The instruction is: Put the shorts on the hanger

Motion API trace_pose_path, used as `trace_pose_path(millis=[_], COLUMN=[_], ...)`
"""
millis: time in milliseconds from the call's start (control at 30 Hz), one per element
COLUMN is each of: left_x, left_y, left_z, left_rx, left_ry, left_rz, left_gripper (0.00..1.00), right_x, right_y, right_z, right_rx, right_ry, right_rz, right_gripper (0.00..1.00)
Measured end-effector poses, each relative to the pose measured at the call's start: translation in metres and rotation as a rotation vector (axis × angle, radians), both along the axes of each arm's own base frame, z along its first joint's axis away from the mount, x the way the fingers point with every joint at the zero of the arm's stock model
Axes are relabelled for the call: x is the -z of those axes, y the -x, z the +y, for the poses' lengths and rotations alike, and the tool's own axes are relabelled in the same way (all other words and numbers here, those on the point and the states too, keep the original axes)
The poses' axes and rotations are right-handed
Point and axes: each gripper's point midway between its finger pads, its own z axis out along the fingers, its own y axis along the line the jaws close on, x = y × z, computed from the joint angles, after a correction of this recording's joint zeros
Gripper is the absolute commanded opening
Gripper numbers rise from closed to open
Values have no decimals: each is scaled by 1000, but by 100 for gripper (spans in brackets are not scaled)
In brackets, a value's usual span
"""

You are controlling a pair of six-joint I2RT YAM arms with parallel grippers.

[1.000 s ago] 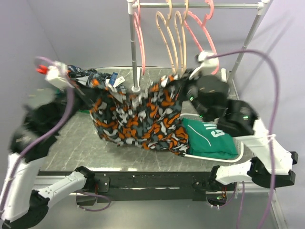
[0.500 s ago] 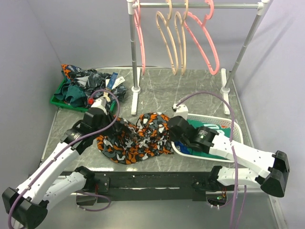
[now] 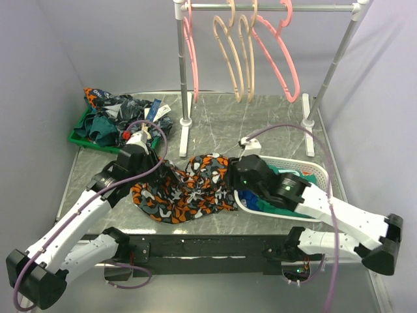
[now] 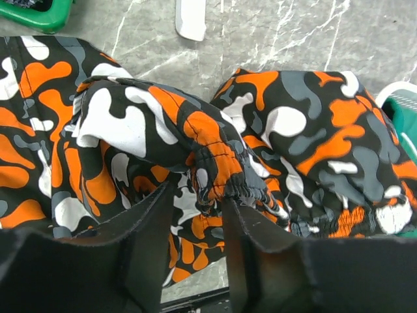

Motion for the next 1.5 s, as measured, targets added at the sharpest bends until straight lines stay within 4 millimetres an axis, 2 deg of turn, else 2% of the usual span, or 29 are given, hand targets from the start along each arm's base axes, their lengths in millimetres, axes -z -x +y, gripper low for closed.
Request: trace_pose_path(millis=[33, 100, 167, 267, 333, 433, 533, 567, 633, 700, 733, 767, 867, 1000, 1067, 1133, 1233, 1333, 1500], left_x=[1, 5, 9, 10, 9, 8, 6, 4, 3, 2, 2, 1, 0, -3, -3, -4, -5, -6, -6], left_y=[-1, -1, -2, -4, -5, -6, -8, -8, -9, -9, -10, -10, -10, -11, -12, -11, -12, -12, -12], left_z=[0, -1, -1, -1, -2, -3, -4, -5, -6, -7, -8, -9, -11, -14, -15, -16, -18, -19, -19], left_rx=[2, 4, 9, 11, 12, 13, 17, 18, 22, 27, 31, 34, 42, 58, 68, 75, 85, 93, 102], left_ry=[-5, -13, -26, -30, -27, -28, -26, -24, -21, -17, -16, -14, -8, -5, -8, -7, -7, -7, -11], left_rz=[2, 13, 23, 24, 19, 18, 14, 11, 7, 8, 10, 10, 12, 11, 8, 8, 8, 3, -1], left_gripper=[35, 32, 32, 33, 33, 33, 33, 33, 33, 33, 33, 34, 34, 34, 34, 34, 35, 35, 35], right_x=[-11, -37, -82, -151, -198, -259, -324, -339, -354, -358, -357, -354, -339, -295, -276, -266, -258, -251, -253], right_y=[2, 4, 3, 2, 0, -6, -21, -29, -48, -68, -79, -95, -134, -197, -221, -241, -261, -265, -264], right_z=[-1, -4, -10, -24, -40, -68, -107, -120, -145, -159, -159, -171, -188, -205, -209, -207, -199, -194, -192], right_rx=[-14, -26, -23, -2, 35, 115, 258, 310, 406, 449, 444, 469, 457, 400, 371, 341, 297, 273, 267], right_ry=[-22, -62, -121, -216, -261, -271, -269, -258, -203, -146, -121, -82, -15, 28, 40, 40, 31, 20, 3], right_rz=[-18, -61, -138, -270, -371, -501, -634, -667, -712, -723, -721, -718, -679, -556, -497, -465, -444, -423, -424], right_gripper=[65, 68, 72, 72, 74, 73, 73, 74, 74, 75, 76, 76, 76, 73, 72, 72, 72, 71, 70])
